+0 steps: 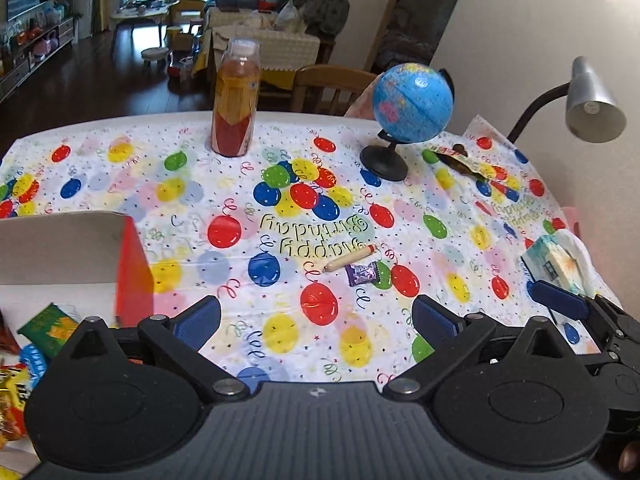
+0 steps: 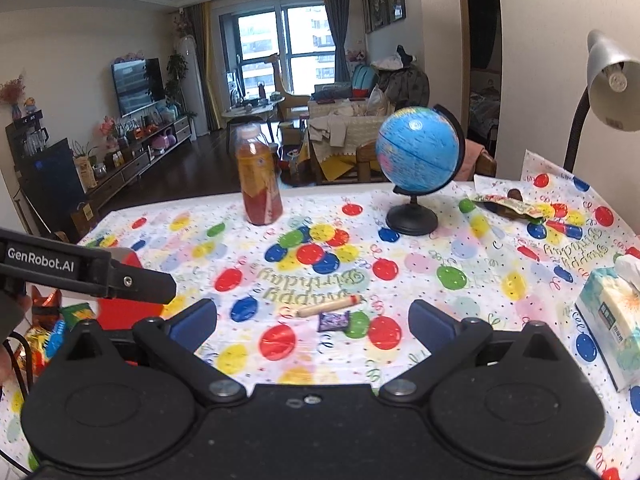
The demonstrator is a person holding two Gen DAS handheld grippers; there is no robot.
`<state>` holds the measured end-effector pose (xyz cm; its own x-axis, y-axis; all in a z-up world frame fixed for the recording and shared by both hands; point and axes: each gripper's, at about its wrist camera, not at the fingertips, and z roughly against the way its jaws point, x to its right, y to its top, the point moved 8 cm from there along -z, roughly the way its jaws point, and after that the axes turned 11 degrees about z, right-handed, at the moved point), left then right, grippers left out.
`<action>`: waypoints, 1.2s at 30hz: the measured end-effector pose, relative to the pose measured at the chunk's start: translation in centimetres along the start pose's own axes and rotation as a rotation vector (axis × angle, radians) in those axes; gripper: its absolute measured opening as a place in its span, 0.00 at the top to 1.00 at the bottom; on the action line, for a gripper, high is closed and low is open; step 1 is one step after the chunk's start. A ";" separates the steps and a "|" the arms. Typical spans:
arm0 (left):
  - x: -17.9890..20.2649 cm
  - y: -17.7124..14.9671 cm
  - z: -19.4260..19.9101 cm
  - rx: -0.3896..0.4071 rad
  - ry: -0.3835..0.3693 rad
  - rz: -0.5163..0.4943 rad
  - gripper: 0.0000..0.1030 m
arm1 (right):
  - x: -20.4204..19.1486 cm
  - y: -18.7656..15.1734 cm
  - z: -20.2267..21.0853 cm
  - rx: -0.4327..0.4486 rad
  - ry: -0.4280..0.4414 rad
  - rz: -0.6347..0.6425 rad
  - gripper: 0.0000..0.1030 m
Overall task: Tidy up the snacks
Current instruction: 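Lift both tools out of the box and move them back over the table, then grasp the wooden sausage stick with the left gripper while the right grasps the purple candy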
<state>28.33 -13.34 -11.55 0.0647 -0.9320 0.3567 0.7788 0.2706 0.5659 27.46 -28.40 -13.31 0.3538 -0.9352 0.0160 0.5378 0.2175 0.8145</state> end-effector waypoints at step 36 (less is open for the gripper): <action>1.7 3.5 -15.7 -0.100 0.257 -0.139 0.01 | 1.4 -4.1 -17.0 -0.196 0.198 0.243 0.36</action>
<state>40.96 -17.81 -20.66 0.0988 -0.9923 0.0745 0.8478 0.1231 0.5158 38.75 -25.88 -26.43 0.6201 -0.7816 0.0679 0.5490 0.4942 0.6741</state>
